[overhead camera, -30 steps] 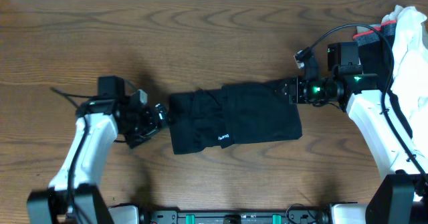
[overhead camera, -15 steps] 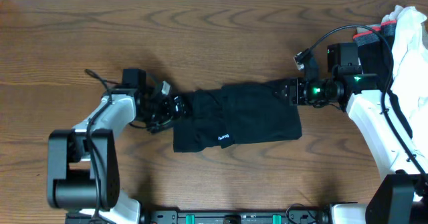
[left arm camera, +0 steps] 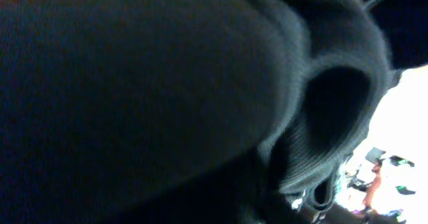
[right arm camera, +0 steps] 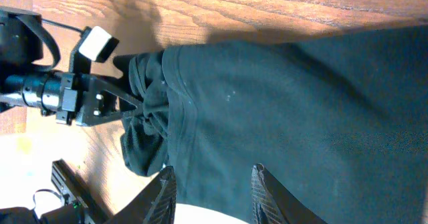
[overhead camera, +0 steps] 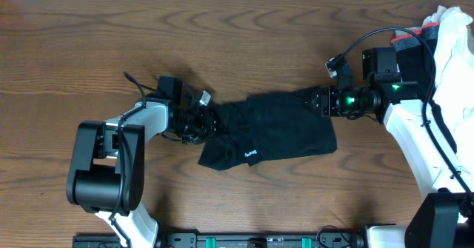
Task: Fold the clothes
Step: 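Grasp the strip's left end with the left gripper, then fold the left end rightward over the bundle with the left gripper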
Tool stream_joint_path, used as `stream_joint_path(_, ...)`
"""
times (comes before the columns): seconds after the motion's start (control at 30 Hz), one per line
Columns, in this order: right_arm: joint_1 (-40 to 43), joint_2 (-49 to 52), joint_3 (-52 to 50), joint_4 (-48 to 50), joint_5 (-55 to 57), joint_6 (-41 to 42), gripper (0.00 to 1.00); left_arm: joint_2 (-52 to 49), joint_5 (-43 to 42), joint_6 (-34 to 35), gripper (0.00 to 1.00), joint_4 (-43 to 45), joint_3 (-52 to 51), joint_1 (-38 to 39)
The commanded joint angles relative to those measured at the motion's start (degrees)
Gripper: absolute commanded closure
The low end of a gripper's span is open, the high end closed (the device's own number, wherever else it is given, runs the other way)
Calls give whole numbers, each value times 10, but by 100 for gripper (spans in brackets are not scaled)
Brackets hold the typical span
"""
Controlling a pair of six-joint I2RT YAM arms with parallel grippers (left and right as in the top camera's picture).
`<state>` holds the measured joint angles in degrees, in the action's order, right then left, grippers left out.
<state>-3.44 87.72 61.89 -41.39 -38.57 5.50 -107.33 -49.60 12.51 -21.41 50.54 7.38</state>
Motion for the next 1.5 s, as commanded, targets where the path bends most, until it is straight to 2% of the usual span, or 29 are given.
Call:
stream_joint_path(0.0,5,-3,4,-2,-2,-9,66,-40,97,0,80,-10,-31,7)
stream_joint_path(0.17,5,-3,4,-2,-2,-9,67,-21,97,0,94,-31,-31,-1)
stream_joint_path(0.37,5,-3,4,-2,-2,-9,67,60,109,-29,94,-108,-13,-71)
stream_joint_path(0.53,5,-3,4,-2,-2,-9,67,139,198,-81,94,-229,38,-142)
stream_joint_path(0.67,5,-3,4,0,-2,-9,68,172,294,-97,94,-312,91,-177)
stream_joint_path(0.87,5,-3,4,0,-2,-9,69,177,305,-92,94,-415,218,-196)
stream_joint_path(1.0,5,-3,4,0,-2,-9,68,177,318,-88,94,-496,334,-171)
stream_joint_path(1.1,5,-3,4,2,-2,-9,68,177,350,-61,94,-525,392,-119)
stream_joint_path(1.33,5,-3,4,2,-3,-9,69,126,465,13,93,-521,389,28)
stream_joint_path(1.47,5,-3,4,1,-3,-9,69,63,480,40,94,-530,387,79)
